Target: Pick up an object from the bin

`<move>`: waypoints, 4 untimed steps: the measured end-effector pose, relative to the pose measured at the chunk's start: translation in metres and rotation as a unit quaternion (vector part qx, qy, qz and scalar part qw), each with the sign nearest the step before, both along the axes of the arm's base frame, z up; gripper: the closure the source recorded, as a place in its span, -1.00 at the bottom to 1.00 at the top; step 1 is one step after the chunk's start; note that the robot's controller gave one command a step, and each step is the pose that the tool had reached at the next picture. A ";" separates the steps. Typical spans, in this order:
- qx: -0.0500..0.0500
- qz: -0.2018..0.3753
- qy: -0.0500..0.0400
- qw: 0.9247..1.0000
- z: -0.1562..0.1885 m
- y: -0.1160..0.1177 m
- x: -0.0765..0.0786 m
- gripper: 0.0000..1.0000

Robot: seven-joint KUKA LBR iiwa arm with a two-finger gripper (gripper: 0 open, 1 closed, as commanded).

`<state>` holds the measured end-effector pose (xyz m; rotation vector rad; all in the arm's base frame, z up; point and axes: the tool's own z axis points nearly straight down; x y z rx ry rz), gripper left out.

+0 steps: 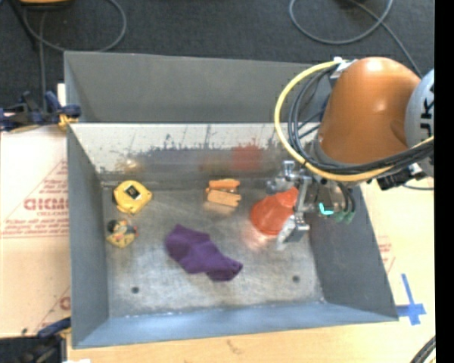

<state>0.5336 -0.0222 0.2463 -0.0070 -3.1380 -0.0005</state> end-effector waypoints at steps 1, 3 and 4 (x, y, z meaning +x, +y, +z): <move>0.000 0.000 -0.004 1.000 0.004 0.000 0.001 -1.00; -0.001 0.072 -0.006 0.997 -0.118 -0.001 0.027 -1.00; 0.000 0.177 -0.002 0.984 -0.157 -0.017 0.030 -1.00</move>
Offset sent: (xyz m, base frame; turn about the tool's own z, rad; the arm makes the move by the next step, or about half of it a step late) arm 0.0366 -0.0154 -0.1563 -0.1056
